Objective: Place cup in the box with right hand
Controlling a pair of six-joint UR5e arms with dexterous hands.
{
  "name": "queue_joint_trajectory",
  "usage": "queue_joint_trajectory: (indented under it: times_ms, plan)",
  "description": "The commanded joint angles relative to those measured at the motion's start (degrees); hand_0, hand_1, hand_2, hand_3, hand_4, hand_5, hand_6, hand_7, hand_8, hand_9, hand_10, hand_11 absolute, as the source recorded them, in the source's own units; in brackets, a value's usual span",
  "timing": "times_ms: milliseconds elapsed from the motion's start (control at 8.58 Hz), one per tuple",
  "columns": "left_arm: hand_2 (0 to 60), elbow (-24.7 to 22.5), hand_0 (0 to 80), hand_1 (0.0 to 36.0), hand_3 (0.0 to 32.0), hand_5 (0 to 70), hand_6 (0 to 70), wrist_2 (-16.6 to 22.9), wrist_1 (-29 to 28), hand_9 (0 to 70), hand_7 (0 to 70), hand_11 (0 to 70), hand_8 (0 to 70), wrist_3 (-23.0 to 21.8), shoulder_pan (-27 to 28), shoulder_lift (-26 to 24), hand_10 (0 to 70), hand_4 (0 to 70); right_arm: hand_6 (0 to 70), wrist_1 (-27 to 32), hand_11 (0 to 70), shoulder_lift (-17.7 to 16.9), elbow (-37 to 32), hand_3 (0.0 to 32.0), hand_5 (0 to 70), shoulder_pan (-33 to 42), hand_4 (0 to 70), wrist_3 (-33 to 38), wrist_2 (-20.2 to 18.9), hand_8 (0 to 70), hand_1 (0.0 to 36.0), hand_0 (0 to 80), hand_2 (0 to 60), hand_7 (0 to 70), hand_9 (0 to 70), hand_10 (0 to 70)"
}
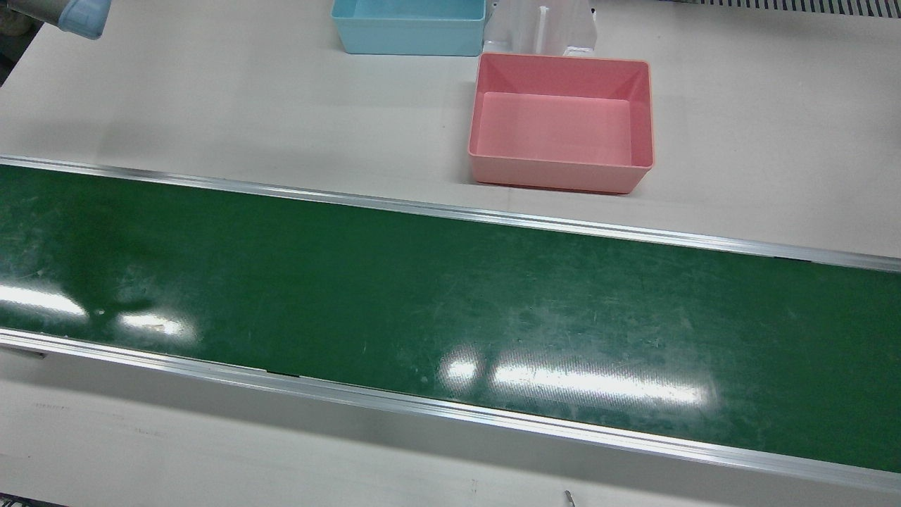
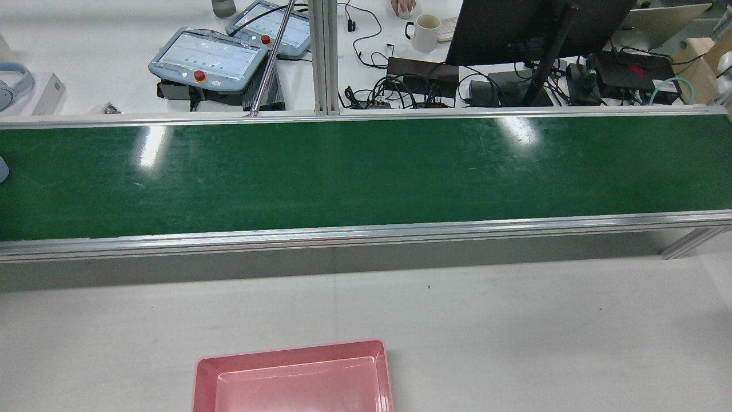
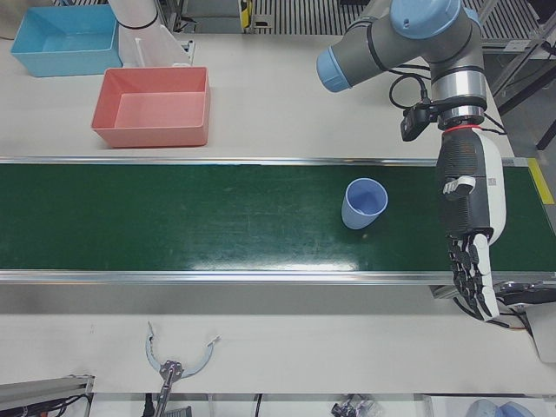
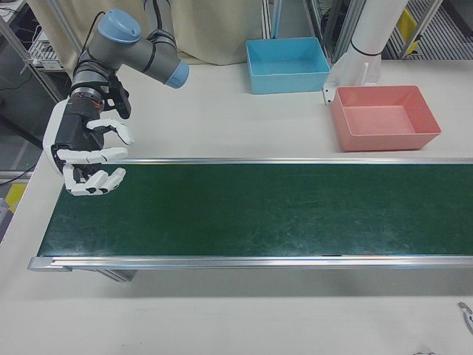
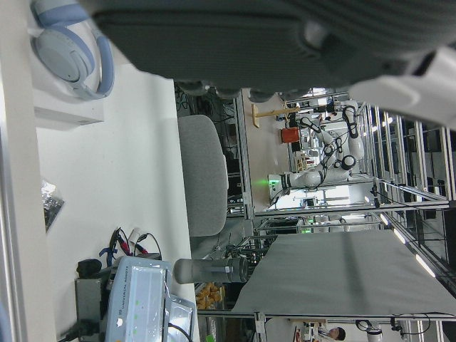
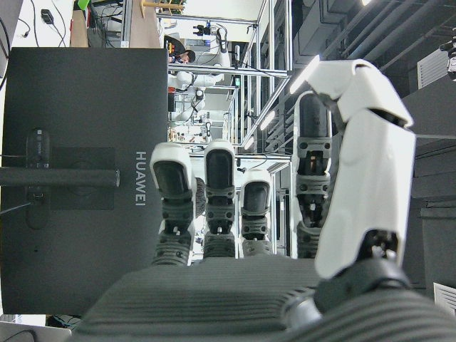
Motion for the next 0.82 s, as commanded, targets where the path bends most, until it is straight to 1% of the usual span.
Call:
queue_joint_trajectory:
  times_ms: [0,350,699]
  plan:
    - [0.0,0.0,0.0,0.0,0.0,0.0,0.0,0.0,0.0,0.0,0.0,0.0,0.0,0.0,0.0,0.0,0.0,0.0,20.5,0.0,61.3,0.0,-0.1,0.0,11.8,0.0,56.4,0.0,0.1,35.8,22.7,55.5,30.8,68.7,52.2,43.2]
    - [0.0,0.0,0.0,0.0,0.0,0.0,0.0,0.0,0.0,0.0,0.0,0.0,0.0,0.0,0.0,0.0,0.0,0.0,21.2,0.0,62.8,0.0,-0.1,0.0,11.9,0.0,57.8,-0.1,0.1,36.7,22.7,55.4,31.2,70.0,53.4,44.2]
    - [0.0,0.0,0.0,0.0,0.0,0.0,0.0,0.0,0.0,0.0,0.0,0.0,0.0,0.0,-0.1,0.0,0.0,0.0,21.1,0.0,62.2,0.0,-0.1,0.0,11.9,-0.1,57.8,-0.1,0.1,36.5,22.9,55.6,31.0,70.0,53.2,43.8]
